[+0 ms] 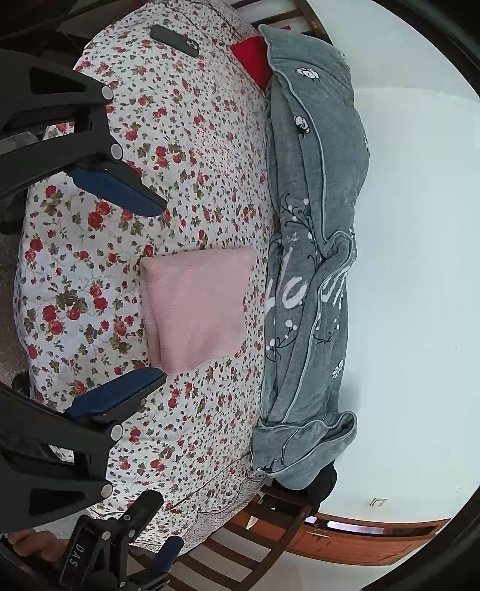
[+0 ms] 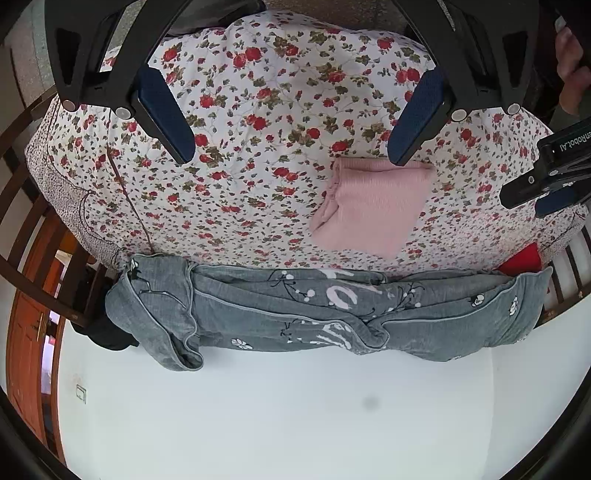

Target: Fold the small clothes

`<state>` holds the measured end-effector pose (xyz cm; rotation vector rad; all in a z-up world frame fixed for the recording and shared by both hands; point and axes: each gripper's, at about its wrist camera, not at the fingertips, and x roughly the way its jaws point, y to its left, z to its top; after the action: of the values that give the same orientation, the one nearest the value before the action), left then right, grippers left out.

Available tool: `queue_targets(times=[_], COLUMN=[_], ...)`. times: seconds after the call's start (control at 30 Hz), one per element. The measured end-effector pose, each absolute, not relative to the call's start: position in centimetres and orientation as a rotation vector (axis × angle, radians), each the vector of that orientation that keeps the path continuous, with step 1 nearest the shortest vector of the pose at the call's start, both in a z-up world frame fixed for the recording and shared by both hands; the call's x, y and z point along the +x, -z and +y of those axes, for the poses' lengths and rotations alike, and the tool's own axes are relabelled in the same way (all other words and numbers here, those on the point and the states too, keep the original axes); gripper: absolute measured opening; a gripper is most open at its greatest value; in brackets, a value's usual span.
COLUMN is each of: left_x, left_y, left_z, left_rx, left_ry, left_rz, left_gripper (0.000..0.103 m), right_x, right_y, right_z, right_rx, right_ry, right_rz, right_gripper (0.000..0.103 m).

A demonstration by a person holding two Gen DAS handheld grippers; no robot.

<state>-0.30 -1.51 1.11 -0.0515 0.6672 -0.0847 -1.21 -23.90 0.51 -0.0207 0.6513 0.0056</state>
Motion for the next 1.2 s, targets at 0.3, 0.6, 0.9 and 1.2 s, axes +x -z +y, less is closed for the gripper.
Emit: queue_targets(times=[0.3, 0.6, 0.9, 1.2], left_x=[-0.09, -0.07, -0.33, -0.25], left_y=[-0.79, -0.7, -0.63, -0.56], left_z=[-1.26, -1.06, -1.18, -0.99], left_rx=[-0.058, -0.061, -0.069, -0.071], left_ry=[0.072, 0.074, 0.067, 0.068], left_rz=[0.679, 0.68, 0.685, 0.686], left_gripper=[0.083, 0.083, 0.083, 0.083], right_x=[-0.81, -0.75, -0.77, -0.65], right_y=[-0.02, -0.02, 0.0, -0.26], right_z=[-23.53, -23.58, -23.63, -23.63], right_rx=[0.002, 0.022, 0.036, 0.045], right_ry=[-0.011, -0.005, 0.0, 0.008], right_rz=[0.668, 0.673, 0.676, 0.675], right_gripper=[0.102, 0.102, 0.102, 0.102])
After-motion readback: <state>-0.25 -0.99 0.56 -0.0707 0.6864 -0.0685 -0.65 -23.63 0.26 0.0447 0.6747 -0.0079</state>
